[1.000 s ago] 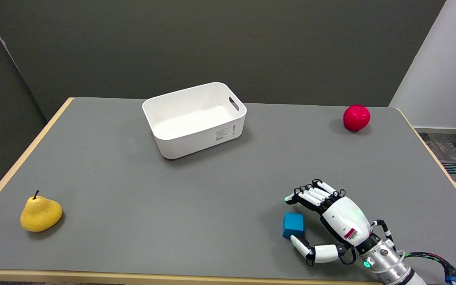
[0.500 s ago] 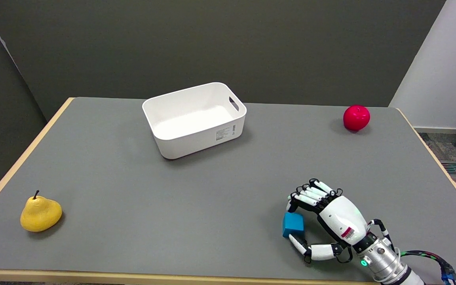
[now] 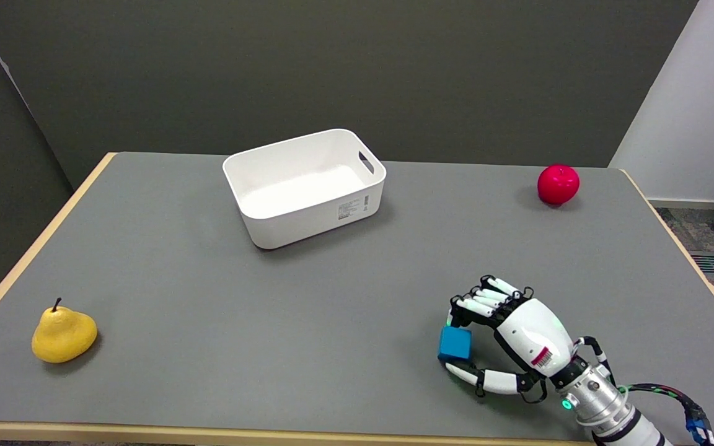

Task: Pick up the cube.

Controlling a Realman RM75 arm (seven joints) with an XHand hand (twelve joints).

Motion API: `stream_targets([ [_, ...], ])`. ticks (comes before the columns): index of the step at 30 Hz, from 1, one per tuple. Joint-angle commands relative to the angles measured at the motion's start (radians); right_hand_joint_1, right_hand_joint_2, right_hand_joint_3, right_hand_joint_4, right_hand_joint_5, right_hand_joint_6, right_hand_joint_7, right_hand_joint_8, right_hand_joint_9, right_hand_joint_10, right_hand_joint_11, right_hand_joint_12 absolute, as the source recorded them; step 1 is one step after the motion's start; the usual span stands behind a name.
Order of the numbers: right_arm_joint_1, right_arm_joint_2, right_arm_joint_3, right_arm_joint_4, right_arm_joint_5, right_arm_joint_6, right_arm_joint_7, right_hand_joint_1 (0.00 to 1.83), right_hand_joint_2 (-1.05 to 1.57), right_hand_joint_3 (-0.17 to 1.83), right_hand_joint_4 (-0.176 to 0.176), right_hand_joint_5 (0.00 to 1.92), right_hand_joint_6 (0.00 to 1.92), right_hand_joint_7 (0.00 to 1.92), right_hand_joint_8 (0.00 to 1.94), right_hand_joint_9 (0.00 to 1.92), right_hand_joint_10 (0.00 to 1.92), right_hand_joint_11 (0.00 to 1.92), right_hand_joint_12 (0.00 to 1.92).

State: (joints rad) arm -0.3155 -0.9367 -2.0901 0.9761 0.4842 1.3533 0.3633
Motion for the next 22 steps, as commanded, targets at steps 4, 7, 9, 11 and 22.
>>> stream_targets([
  [4, 0.037, 0.078, 0.100, 0.150, -0.010, -0.062, -0.092, 1.18, 0.88, 0.71, -0.029, 0.71, 1.56, 0.91, 1.34, 0.77, 1.38, 0.45, 1.61],
  [7, 0.054, 0.095, 0.153, 0.214, -0.010, -0.123, -0.114, 1.18, 0.87, 0.73, -0.034, 0.71, 1.56, 0.92, 1.36, 0.79, 1.41, 0.47, 1.62],
  [9, 0.076, 0.103, 0.187, 0.252, -0.013, -0.178, -0.114, 1.19, 0.88, 0.71, -0.037, 0.72, 1.53, 0.93, 1.35, 0.81, 1.43, 0.49, 1.65],
  [11, 0.119, 0.114, 0.210, 0.294, -0.013, -0.237, -0.114, 1.19, 0.87, 0.72, -0.037, 0.72, 1.53, 0.93, 1.35, 0.81, 1.44, 0.49, 1.65],
  [22, 0.469, 0.057, 0.178, 0.389, -0.077, -0.651, -0.118, 1.19, 0.86, 0.73, -0.040, 0.72, 1.53, 0.93, 1.37, 0.82, 1.47, 0.50, 1.65],
])
